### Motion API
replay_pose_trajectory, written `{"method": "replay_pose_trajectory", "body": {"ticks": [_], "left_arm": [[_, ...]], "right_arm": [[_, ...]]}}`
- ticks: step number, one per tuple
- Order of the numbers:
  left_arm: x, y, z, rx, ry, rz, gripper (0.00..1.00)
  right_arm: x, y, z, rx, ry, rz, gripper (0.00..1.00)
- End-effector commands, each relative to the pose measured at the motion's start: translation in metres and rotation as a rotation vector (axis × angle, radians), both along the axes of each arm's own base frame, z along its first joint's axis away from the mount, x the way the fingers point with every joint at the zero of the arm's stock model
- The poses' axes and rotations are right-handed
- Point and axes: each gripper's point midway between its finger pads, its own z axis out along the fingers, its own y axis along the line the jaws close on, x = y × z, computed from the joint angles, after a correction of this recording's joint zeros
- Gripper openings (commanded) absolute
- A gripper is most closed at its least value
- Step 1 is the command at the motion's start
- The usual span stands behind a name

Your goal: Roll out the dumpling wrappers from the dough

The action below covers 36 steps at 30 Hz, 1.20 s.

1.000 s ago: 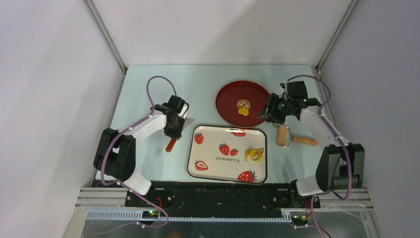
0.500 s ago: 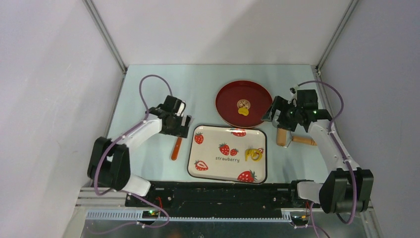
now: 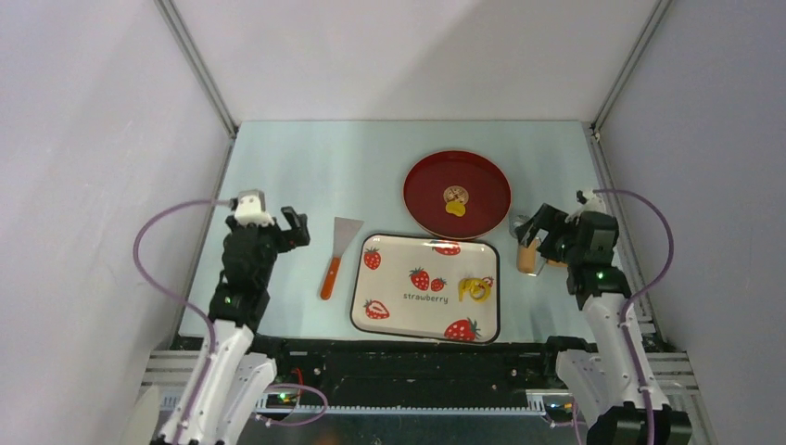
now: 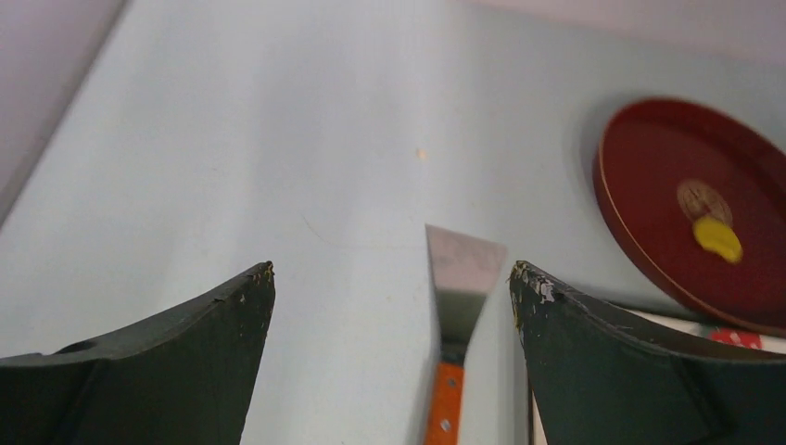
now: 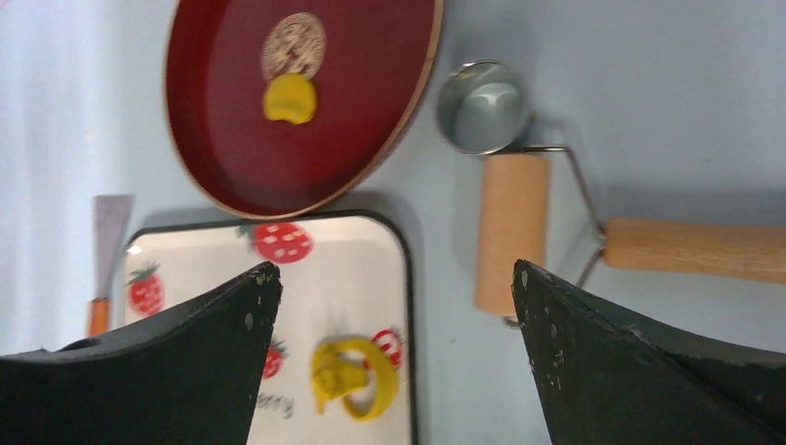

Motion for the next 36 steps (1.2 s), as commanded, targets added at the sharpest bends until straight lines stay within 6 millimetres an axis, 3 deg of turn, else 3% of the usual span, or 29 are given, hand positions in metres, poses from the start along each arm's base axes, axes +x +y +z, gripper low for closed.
{"method": "replay_pose_trajectory", "body": {"ticks": [1,2,3,6,7,8,9,11,15,20,22,25,27,29,36], "left_arm": [[-0.003,0.037,0.033,-0.020,-0.343,0.199,1.00],[-0.005,0.043,0.016,-0.008,-0.336,0.226,1.00],[-0.008,0.055,0.022,-0.001,-0.380,0.295,1.00],[-0.009,0.073,-0.012,0.059,-0.311,0.387,1.00],[-0.008,0.078,-0.014,0.077,-0.311,0.411,1.00],[-0.004,0.079,-0.025,0.089,-0.290,0.420,1.00],[-0.003,0.082,-0.031,0.101,-0.282,0.433,1.00],[0.001,0.084,-0.050,0.114,-0.279,0.446,1.00],[0.024,0.082,-0.042,0.159,-0.336,0.423,1.00],[0.048,0.085,-0.058,0.239,-0.328,0.378,1.00],[0.049,0.090,-0.065,0.238,-0.304,0.386,1.00],[0.053,0.093,-0.066,0.214,-0.284,0.407,1.00],[0.053,0.094,-0.066,0.210,-0.284,0.410,1.00],[0.053,0.094,-0.066,0.211,-0.283,0.411,1.00],[0.053,0.094,-0.066,0.211,-0.285,0.410,1.00]], "right_arm": [[0.013,-0.037,-0.008,-0.166,-0.193,-0.134,0.99],[0.012,-0.046,-0.013,-0.211,-0.238,-0.167,0.99],[0.012,-0.052,-0.014,-0.237,-0.266,-0.190,0.99],[0.008,-0.069,-0.030,-0.354,-0.393,-0.241,1.00],[0.011,-0.072,-0.020,-0.375,-0.479,-0.256,0.99],[0.005,-0.072,-0.039,-0.382,-0.477,-0.254,0.99],[0.007,-0.071,-0.030,-0.386,-0.537,-0.252,0.99],[0.008,-0.071,-0.032,-0.393,-0.569,-0.250,1.00],[0.022,-0.075,-0.031,-0.385,-0.559,-0.267,0.99],[0.046,-0.083,-0.030,-0.355,-0.556,-0.301,0.99],[0.058,-0.083,-0.041,-0.334,-0.537,-0.291,0.99],[0.075,-0.049,-0.048,-0.352,-0.567,-0.092,0.99],[0.082,-0.042,-0.055,-0.380,-0.507,-0.046,0.99],[0.090,-0.045,-0.057,-0.395,-0.476,-0.063,0.99],[0.091,-0.047,-0.060,-0.404,-0.451,-0.075,0.99]]}}
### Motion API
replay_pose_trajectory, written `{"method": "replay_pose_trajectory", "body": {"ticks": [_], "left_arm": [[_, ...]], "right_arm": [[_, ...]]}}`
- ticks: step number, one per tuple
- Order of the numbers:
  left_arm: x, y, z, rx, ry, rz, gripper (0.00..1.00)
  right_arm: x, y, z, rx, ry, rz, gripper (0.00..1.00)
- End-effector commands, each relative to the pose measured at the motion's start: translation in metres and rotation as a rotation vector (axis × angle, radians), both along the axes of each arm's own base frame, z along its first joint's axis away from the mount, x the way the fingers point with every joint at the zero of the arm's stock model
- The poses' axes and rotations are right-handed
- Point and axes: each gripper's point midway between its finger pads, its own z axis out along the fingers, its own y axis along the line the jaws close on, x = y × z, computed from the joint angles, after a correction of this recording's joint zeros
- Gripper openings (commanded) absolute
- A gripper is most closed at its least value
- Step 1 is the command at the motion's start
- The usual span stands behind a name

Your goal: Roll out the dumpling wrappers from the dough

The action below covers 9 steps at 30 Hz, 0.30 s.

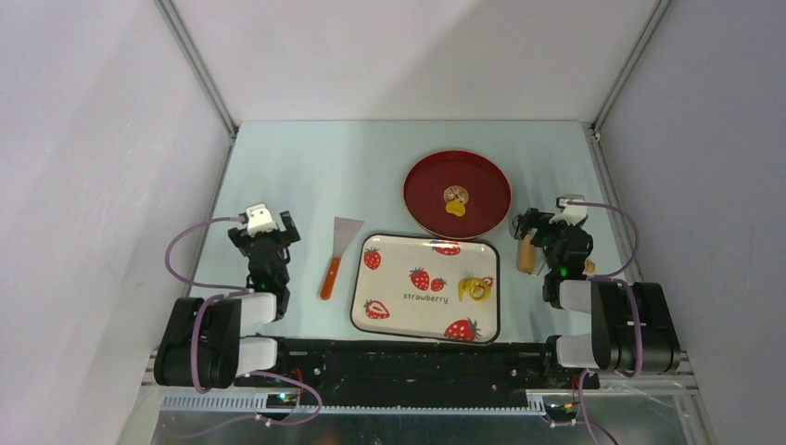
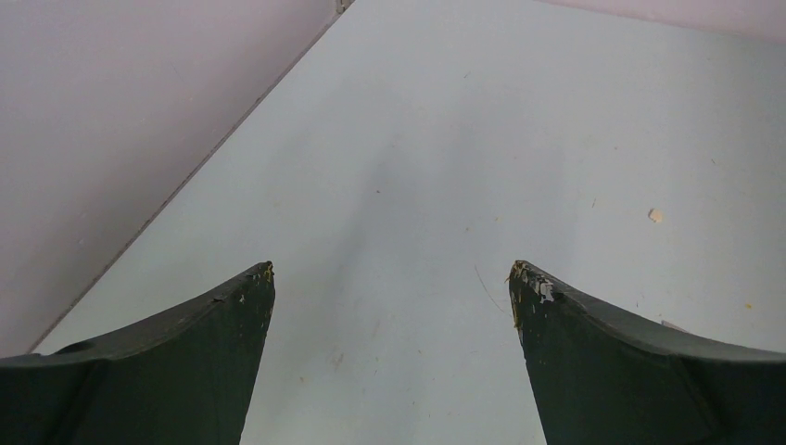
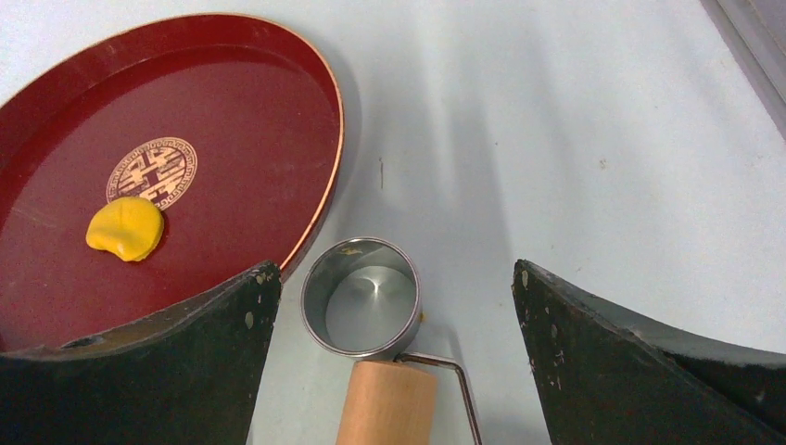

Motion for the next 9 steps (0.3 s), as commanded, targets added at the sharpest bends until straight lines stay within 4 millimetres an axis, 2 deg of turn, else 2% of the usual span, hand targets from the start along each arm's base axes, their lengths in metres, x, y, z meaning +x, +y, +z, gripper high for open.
{"method": "replay_pose_trajectory", "body": {"ticks": [1,9], "left_arm": [[0.0080,0.0034,0.0233,-0.002,-0.082,0.013,1.00],[0.0085,0.0034,0.0233,-0.002,-0.081,0.011,1.00]], "right_arm": [[0.0043,-0.0018,0.0061,-0.033,-0.019,-0.004,0.99],[0.0042,-0.0020,0.0062,-0.033,-0.020,-0.005,0.99]]}}
